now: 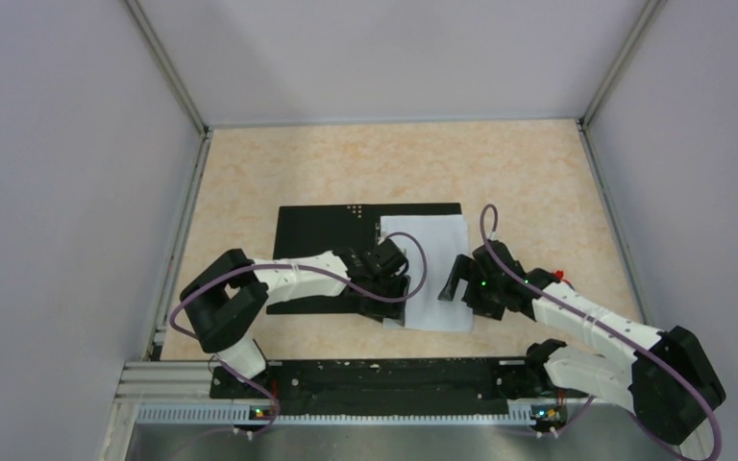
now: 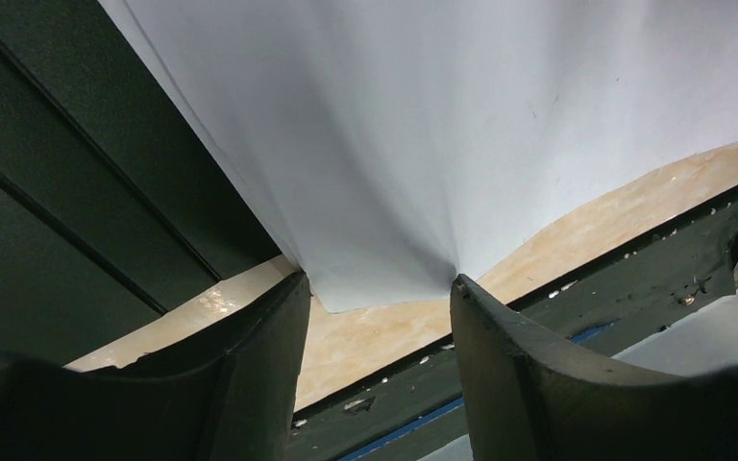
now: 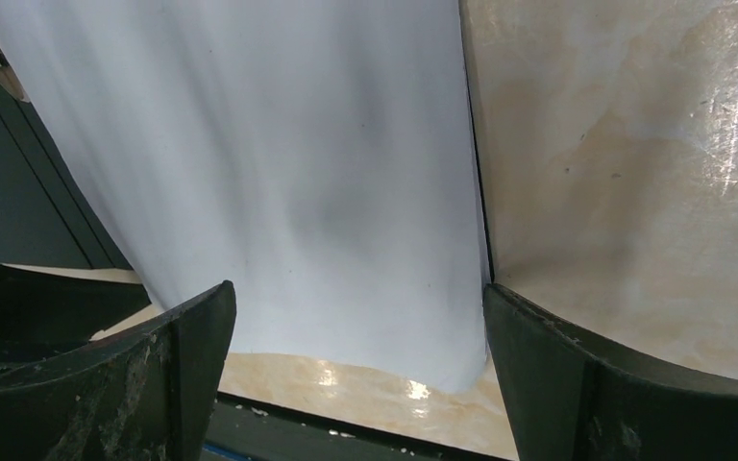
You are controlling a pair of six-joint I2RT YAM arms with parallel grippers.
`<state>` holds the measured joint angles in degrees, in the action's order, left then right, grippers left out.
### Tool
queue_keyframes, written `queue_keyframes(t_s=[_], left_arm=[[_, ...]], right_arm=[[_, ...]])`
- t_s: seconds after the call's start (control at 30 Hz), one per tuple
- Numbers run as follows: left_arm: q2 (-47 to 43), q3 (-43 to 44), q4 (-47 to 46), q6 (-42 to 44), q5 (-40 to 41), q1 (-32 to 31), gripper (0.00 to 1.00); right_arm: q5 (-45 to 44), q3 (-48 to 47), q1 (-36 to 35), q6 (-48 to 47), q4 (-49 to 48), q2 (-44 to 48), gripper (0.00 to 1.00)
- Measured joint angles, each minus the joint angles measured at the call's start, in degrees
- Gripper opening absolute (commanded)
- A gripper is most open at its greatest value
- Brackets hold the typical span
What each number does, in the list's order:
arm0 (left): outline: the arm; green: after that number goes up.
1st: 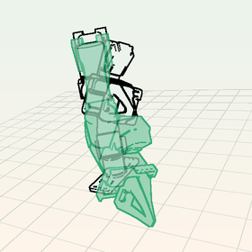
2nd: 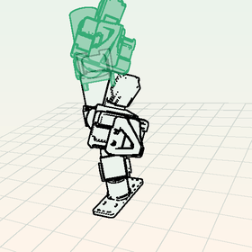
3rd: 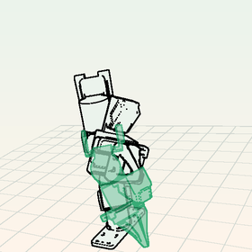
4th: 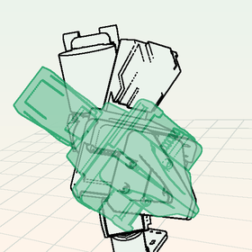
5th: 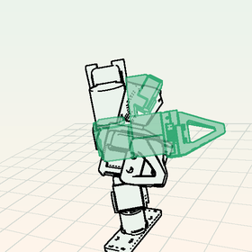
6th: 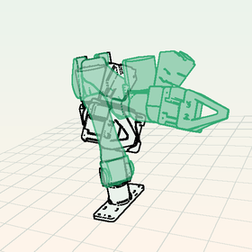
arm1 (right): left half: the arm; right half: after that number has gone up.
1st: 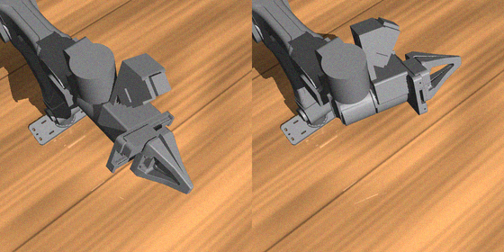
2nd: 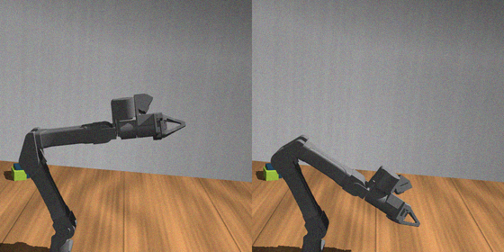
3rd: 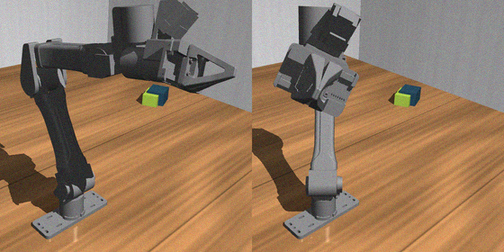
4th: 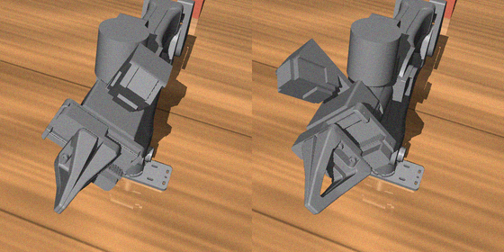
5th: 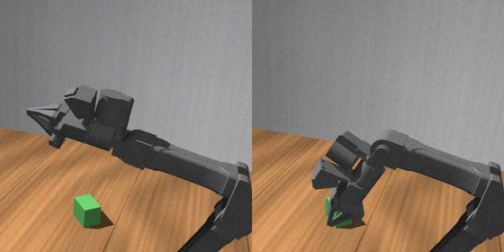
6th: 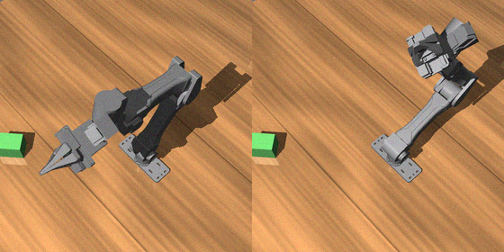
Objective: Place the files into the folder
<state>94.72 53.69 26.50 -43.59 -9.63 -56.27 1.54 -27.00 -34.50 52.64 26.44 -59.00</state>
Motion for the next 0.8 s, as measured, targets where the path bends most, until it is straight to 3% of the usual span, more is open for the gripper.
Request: queue_keyframes(t_s=[0.37,0.53,0.8], left_arm=[[-0.3,0.6,2.7,1.0,2.4,-0.1,0.62],[-2.3,0.6,6.4,3.3,4.9,-0.1,0.67],[-4.8,2.1,8.3,7.8,4.0,-3.5,0.64]], right_arm=[[-2.3,-3.5,1.9,-1.2,3.7,1.3,0.99],[-2.0,-4.3,6.4,-3.1,3.2,1.1,0.99],[0.3,-7.7,17.2,-6.0,-2.8,-6.7,0.92]])
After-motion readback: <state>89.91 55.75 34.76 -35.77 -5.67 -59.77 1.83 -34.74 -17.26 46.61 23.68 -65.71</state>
